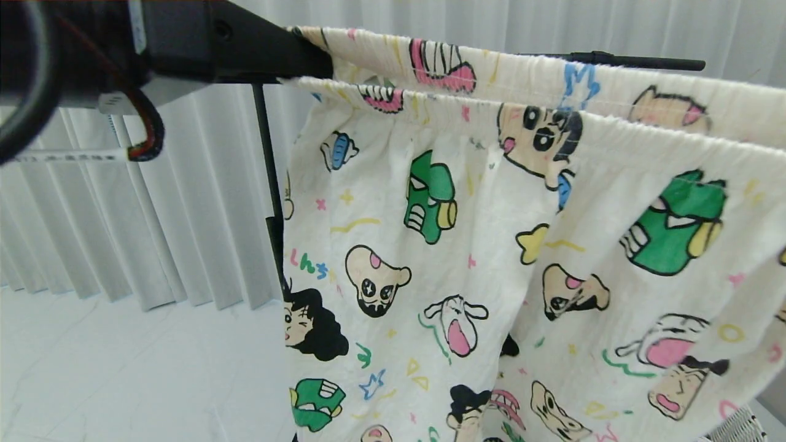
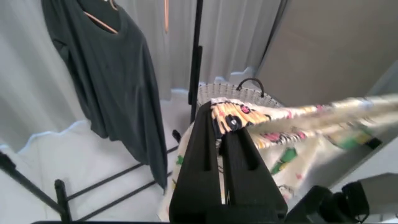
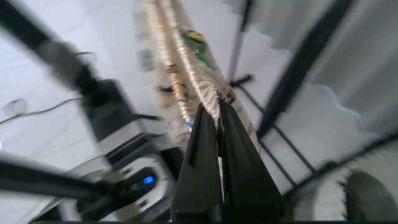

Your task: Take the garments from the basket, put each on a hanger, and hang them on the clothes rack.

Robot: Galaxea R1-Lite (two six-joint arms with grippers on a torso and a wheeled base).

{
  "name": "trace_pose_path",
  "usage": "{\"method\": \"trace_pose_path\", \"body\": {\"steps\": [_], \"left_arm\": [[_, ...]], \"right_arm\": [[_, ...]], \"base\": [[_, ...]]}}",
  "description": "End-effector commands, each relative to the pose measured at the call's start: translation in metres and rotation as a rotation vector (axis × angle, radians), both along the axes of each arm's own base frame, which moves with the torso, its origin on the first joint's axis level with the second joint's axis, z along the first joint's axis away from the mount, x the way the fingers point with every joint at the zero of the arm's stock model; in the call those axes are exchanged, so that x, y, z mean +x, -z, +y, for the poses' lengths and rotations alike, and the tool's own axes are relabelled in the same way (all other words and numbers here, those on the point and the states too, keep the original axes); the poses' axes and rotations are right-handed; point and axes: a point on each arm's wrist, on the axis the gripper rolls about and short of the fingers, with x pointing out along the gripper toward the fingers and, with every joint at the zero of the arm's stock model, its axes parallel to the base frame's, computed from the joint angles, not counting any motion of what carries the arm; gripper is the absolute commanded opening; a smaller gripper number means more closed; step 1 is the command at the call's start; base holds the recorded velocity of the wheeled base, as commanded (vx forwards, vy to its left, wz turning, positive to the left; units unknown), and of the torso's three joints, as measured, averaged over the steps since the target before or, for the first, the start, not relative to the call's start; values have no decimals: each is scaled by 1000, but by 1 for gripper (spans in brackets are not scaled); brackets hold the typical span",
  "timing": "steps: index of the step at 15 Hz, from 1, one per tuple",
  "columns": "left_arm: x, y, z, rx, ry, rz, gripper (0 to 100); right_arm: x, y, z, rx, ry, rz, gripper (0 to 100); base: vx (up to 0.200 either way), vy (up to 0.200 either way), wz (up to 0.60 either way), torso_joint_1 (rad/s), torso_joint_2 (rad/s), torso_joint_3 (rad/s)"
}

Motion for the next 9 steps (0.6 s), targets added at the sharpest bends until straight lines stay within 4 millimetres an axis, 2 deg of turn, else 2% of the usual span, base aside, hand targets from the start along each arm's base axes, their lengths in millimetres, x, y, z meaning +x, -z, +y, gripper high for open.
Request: {"method": "trace_pose_path", "body": {"steps": [1, 5, 8, 9], "left_arm": [[3, 6, -10, 20, 18, 19, 0], [-2, 10, -7, 15, 22, 42, 0], [-13, 15, 7, 24, -7, 151, 0], [-25, 18, 13, 39, 0, 228, 0]], "right_arm": [[-16, -2, -6, 25, -119, -7, 0], [-12, 3, -1, -5, -100, 3, 0], [14, 12, 16, -109, 166, -85, 0], [27, 12, 30, -81, 215, -132, 0]], "base": [[0, 0, 0, 0, 0, 0], [0, 0, 0, 0, 0, 0], [0, 0, 0, 0, 0, 0], [0, 0, 0, 0, 0, 0]]}}
